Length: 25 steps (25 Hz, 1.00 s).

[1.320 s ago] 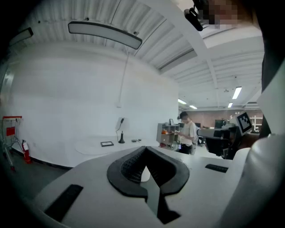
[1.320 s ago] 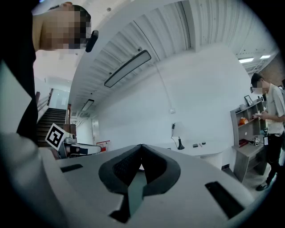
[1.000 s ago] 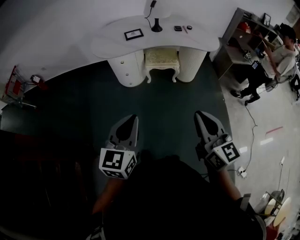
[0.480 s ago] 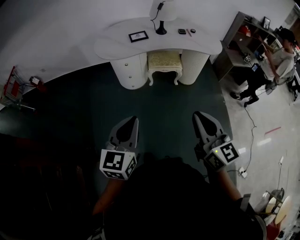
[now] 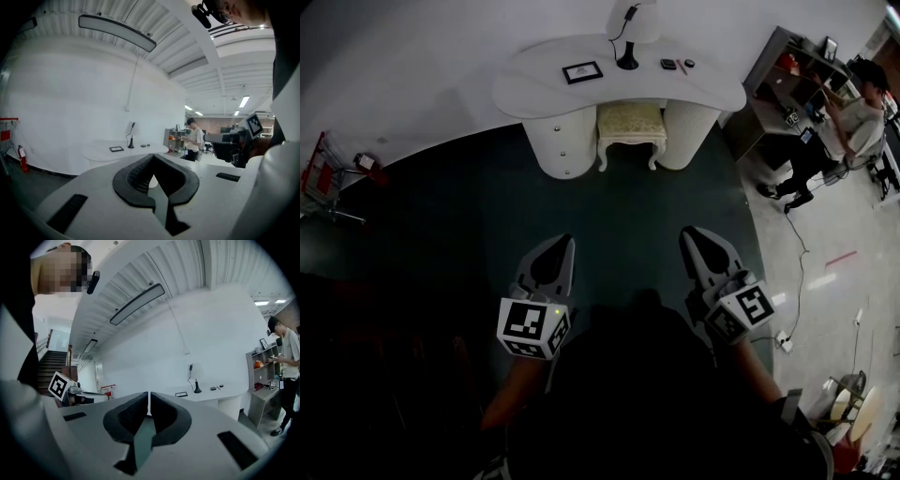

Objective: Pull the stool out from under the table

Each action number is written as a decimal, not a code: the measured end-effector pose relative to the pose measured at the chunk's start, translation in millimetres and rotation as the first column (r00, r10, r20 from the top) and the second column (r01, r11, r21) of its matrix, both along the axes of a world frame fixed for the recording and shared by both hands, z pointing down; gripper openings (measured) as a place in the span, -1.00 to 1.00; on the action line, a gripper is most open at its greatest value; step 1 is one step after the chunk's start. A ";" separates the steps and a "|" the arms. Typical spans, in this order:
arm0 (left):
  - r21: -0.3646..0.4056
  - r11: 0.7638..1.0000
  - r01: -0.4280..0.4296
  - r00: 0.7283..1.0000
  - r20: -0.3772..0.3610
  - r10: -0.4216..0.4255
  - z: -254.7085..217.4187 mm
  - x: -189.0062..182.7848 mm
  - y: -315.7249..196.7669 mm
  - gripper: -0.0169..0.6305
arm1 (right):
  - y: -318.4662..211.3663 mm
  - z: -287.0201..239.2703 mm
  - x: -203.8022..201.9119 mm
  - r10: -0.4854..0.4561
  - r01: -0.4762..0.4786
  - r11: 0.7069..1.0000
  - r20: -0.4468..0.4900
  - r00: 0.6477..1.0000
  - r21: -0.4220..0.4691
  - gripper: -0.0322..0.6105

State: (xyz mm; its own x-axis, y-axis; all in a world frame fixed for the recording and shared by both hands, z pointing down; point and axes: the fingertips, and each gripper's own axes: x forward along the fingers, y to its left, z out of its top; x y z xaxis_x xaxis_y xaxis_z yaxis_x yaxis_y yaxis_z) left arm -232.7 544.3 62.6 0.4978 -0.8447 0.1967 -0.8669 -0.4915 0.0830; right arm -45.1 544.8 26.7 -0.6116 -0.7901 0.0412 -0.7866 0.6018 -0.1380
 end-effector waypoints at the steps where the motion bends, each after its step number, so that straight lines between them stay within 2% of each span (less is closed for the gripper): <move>1: -0.001 1.000 0.001 1.000 -0.002 -0.001 1.4 -1.0 -1.8 -0.91 | -1.5 1.4 -1.4 -0.001 0.001 1.000 -0.001 1.000 -0.004 -0.84; 10: -0.003 0.999 0.038 0.999 -0.011 -0.038 1.6 14.2 -42.2 -0.91 | -46.9 16.7 3.6 -0.048 0.048 0.998 0.010 0.999 -0.047 -0.84; 13: -0.011 0.998 0.058 0.998 -0.002 -0.058 1.2 22.3 -63.5 -0.91 | -72.5 14.5 8.2 -0.077 0.077 0.996 0.015 0.997 -0.036 -0.84; 15: -0.025 0.997 0.067 0.998 0.004 -0.067 4.6 31.1 -81.3 -0.91 | -90.1 14.1 15.1 -0.089 0.089 0.996 -0.024 0.996 -0.009 -0.84; 17: -0.047 0.996 0.071 0.997 0.000 -0.071 8.7 44.1 -101.8 -0.91 | -108.1 14.0 27.0 -0.093 0.094 0.995 -0.064 0.994 0.014 -0.84; 25: -0.083 0.991 0.106 0.994 -0.006 -0.107 4.8 104.6 -174.3 -0.91 | -183.3 14.8 97.1 -0.124 0.126 0.992 -0.077 0.989 0.019 -0.84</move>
State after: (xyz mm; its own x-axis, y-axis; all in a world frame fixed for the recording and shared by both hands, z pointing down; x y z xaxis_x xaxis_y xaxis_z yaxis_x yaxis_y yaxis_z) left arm -128.1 370.0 67.4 0.4084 -0.8741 0.2631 -0.9128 -0.3877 0.1289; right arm 52.0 361.5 41.5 -0.7016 -0.7088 0.0730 -0.7125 0.6986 -0.0655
